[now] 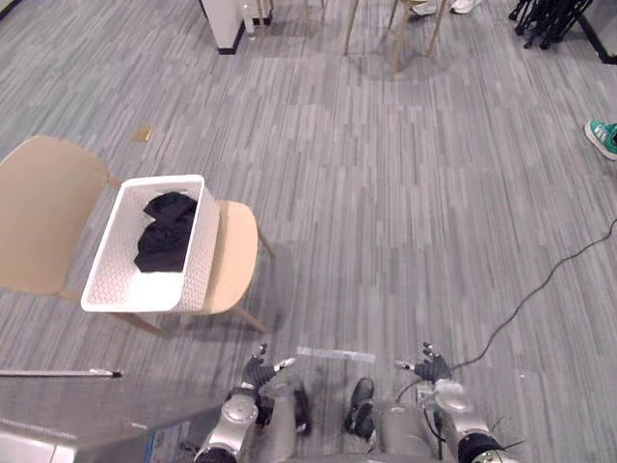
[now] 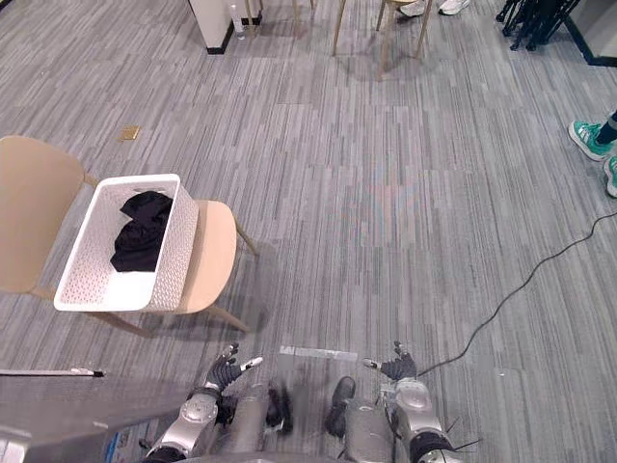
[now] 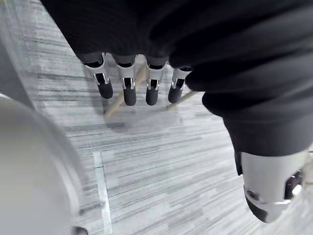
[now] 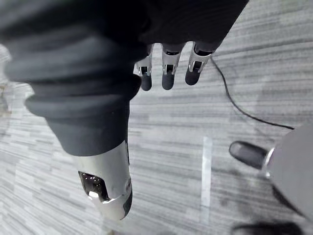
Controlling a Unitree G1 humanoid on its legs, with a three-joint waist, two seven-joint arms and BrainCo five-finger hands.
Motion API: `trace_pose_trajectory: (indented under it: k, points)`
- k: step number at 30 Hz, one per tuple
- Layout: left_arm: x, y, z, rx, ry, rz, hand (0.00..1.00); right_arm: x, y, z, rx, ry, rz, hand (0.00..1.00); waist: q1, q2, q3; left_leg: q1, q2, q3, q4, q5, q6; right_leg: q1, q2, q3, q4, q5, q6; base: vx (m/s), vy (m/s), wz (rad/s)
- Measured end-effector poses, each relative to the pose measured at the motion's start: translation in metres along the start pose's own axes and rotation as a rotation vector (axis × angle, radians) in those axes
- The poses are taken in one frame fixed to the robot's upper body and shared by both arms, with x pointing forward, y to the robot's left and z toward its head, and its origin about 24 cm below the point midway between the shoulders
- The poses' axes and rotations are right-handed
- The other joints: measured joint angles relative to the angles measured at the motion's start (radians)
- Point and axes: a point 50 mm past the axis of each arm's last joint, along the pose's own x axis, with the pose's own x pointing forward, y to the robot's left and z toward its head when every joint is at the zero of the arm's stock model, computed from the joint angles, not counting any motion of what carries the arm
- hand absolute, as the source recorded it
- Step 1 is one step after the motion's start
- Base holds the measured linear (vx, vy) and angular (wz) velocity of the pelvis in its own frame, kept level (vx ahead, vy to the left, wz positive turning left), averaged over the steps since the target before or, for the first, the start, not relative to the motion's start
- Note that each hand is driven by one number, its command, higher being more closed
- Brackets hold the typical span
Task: Pick up the laundry basket with both hands and put the clothes into the washing machine.
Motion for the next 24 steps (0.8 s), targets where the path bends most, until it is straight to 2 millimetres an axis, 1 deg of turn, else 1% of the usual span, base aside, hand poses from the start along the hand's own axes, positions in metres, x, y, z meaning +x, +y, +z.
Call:
trace_pose_trajectory:
  k: [1,2,3,4,5,6,7,8,9,10,11,12,13,14,15,16,17,18,19,20,21,22,23,24]
  points:
    - [0.0,0.001,0.0,-0.012,-0.002,0.006,0.0,0.0,0.001,0.0,0.001,-0.001,0.001,0.0,0.011,-0.001,-0.002,0.021,-0.011,0.001,-0.044,0.065,0.013,0.024,0.0,0.003,-0.04,0.018,0.025,0.32,0.131,-0.56]
    - [0.0,0.002,0.001,-0.009,-0.005,0.007,0.0,0.0,0.001,0.001,0.001,-0.005,0.001,0.0,0.02,-0.003,-0.002,0.035,-0.016,0.003,-0.065,0.079,0.035,0.034,-0.001,0.014,-0.057,0.03,0.042,0.35,0.133,-0.17]
    - [0.001,0.003,0.004,-0.009,-0.013,0.009,0.0,0.001,0.002,0.005,-0.007,-0.015,0.003,0.0,0.023,-0.011,-0.005,0.04,-0.023,0.008,-0.044,0.074,0.072,0.043,-0.007,0.027,-0.081,0.051,0.046,0.28,0.129,-0.13]
    - [0.001,0.004,0.004,-0.014,-0.012,0.013,0.0,0.001,0.002,0.005,-0.009,-0.014,0.005,0.0,0.025,-0.014,-0.004,0.037,-0.021,0.014,-0.016,0.057,0.1,0.054,-0.006,0.032,-0.09,0.056,0.05,0.34,0.174,-0.24]
    - [0.0,0.006,-0.002,-0.03,0.009,0.025,0.0,0.001,0.007,0.007,-0.014,-0.025,0.016,0.0,0.025,-0.025,0.0,0.04,-0.019,0.033,0.048,0.022,0.121,0.08,-0.018,0.049,-0.082,0.053,0.068,0.34,0.221,-0.35]
    - [0.0,0.006,-0.004,-0.04,0.017,0.029,0.0,0.001,0.011,0.007,-0.023,-0.024,0.028,0.0,0.027,-0.031,0.0,0.07,-0.022,0.053,0.078,-0.004,0.123,0.078,-0.047,0.069,0.01,0.026,0.108,0.33,0.261,-0.3]
    - [-0.001,0.005,-0.005,-0.039,0.021,0.027,0.0,0.0,0.011,0.006,-0.029,-0.023,0.027,0.0,0.024,-0.031,-0.001,0.098,-0.026,0.058,0.072,-0.019,0.131,0.069,-0.064,0.077,0.077,0.012,0.127,0.39,0.335,-0.2]
    - [-0.001,0.004,-0.006,-0.03,0.026,0.021,0.0,0.0,0.01,0.004,-0.033,-0.023,0.028,0.0,0.021,-0.033,-0.003,0.165,-0.043,0.061,0.038,-0.039,0.143,0.024,-0.113,0.08,0.264,-0.011,0.142,0.38,0.333,0.06]
    - [0.0,0.004,-0.003,-0.014,0.018,0.014,0.0,-0.002,0.012,0.002,-0.034,-0.021,0.033,0.0,0.016,-0.053,-0.006,0.216,-0.081,0.047,0.003,-0.046,0.154,-0.053,-0.187,0.079,0.497,0.011,0.129,0.31,0.25,0.24]
    - [0.0,0.004,-0.002,-0.005,0.013,0.01,0.0,-0.003,0.011,-0.001,-0.034,-0.012,0.034,0.0,0.013,-0.058,-0.007,0.241,-0.093,0.031,-0.013,-0.055,0.168,-0.085,-0.216,0.077,0.587,0.019,0.122,0.33,0.164,0.65]
    - [0.0,0.004,-0.001,0.01,0.009,0.004,0.0,-0.004,0.011,-0.005,-0.035,0.003,0.033,0.0,-0.003,-0.059,-0.008,0.283,-0.106,-0.009,-0.044,-0.079,0.185,-0.128,-0.252,0.072,0.699,-0.027,0.111,0.34,0.082,0.89]
    - [0.0,0.003,-0.002,0.014,0.012,0.0,0.0,-0.004,0.012,-0.006,-0.033,0.005,0.035,0.0,-0.009,-0.06,-0.008,0.309,-0.113,-0.051,-0.067,-0.078,0.184,-0.153,-0.263,0.049,0.707,-0.074,0.102,0.35,0.054,0.91]
    - [0.0,0.003,-0.002,0.014,0.013,0.001,0.0,-0.004,0.012,-0.006,-0.033,0.005,0.036,0.0,-0.01,-0.059,-0.008,0.318,-0.112,-0.067,-0.073,-0.078,0.184,-0.16,-0.262,0.04,0.687,-0.089,0.101,0.33,0.012,0.86]
    - [0.0,0.004,-0.002,0.017,0.013,0.005,0.0,-0.004,0.012,-0.006,-0.035,0.004,0.039,0.0,-0.008,-0.056,-0.007,0.336,-0.107,-0.105,-0.088,-0.078,0.184,-0.174,-0.243,0.03,0.599,-0.104,0.093,0.32,-0.042,0.84]
    - [0.001,0.004,0.0,0.017,0.008,0.005,0.0,-0.004,0.011,-0.005,-0.035,-0.002,0.042,0.0,-0.008,-0.044,-0.001,0.35,-0.094,-0.154,-0.099,-0.078,0.184,-0.191,-0.2,0.057,0.48,-0.109,0.1,0.32,-0.073,0.89]
    - [0.002,0.003,0.002,0.016,0.005,0.002,0.0,-0.004,0.01,-0.003,-0.037,-0.007,0.044,0.0,-0.01,-0.035,0.001,0.35,-0.084,-0.176,-0.099,-0.078,0.183,-0.202,-0.175,0.082,0.418,-0.106,0.102,0.38,-0.173,1.1]
    - [0.003,0.0,0.003,0.012,0.007,-0.006,0.0,-0.004,0.007,-0.005,-0.04,-0.005,0.04,0.0,-0.012,-0.022,0.003,0.35,-0.066,-0.229,-0.098,-0.077,0.162,-0.227,-0.121,0.17,0.268,-0.067,0.115,0.38,-0.23,1.21]
    - [0.003,-0.001,0.002,0.012,0.011,-0.009,0.0,-0.006,0.006,-0.01,-0.041,0.006,0.037,0.0,-0.019,-0.025,0.001,0.355,-0.063,-0.266,-0.094,-0.081,0.131,-0.224,-0.088,0.251,0.138,0.003,0.121,0.39,-0.26,1.28]
    - [0.002,-0.001,0.0,0.012,0.016,-0.009,0.0,-0.007,0.005,-0.013,-0.041,0.016,0.036,0.0,-0.021,-0.033,-0.004,0.359,-0.066,-0.286,-0.089,-0.091,0.111,-0.213,-0.084,0.296,0.071,0.063,0.129,0.38,-0.297,1.48]
    - [0.0,0.002,-0.006,0.016,0.036,-0.004,0.0,-0.014,0.006,-0.028,-0.033,0.056,0.037,0.0,-0.026,-0.083,-0.024,0.376,-0.095,-0.333,-0.071,-0.129,0.055,-0.197,-0.111,0.365,0.012,0.248,0.095,0.4,-0.346,1.28]
    - [-0.001,-0.004,-0.011,-0.005,0.064,-0.008,0.0,-0.014,0.003,-0.031,-0.04,0.066,0.033,0.0,-0.015,-0.051,-0.026,0.38,-0.073,-0.36,-0.047,-0.163,0.037,-0.19,-0.103,0.332,0.069,0.171,0.12,0.38,-0.338,1.16]
    - [-0.001,-0.007,-0.013,-0.015,0.072,-0.015,0.0,-0.013,0.002,-0.029,-0.038,0.06,0.029,0.0,-0.012,-0.035,-0.033,0.36,-0.055,-0.359,-0.032,-0.159,0.029,-0.189,-0.098,0.31,0.08,0.157,0.104,0.29,-0.239,0.69]
    - [-0.003,-0.014,-0.013,-0.03,0.073,-0.029,0.0,-0.013,-0.001,-0.029,-0.037,0.057,0.021,0.0,-0.012,-0.027,-0.039,0.349,-0.042,-0.373,-0.016,-0.148,0.012,-0.175,-0.099,0.276,0.084,0.125,0.099,0.3,-0.237,1.09]
    - [-0.004,-0.025,-0.012,-0.04,0.076,-0.054,0.0,-0.013,-0.005,-0.029,-0.044,0.056,0.013,0.0,-0.023,-0.006,-0.048,0.322,-0.007,-0.371,0.013,-0.134,-0.014,-0.132,-0.095,0.193,0.072,0.097,0.088,0.33,-0.261,1.47]
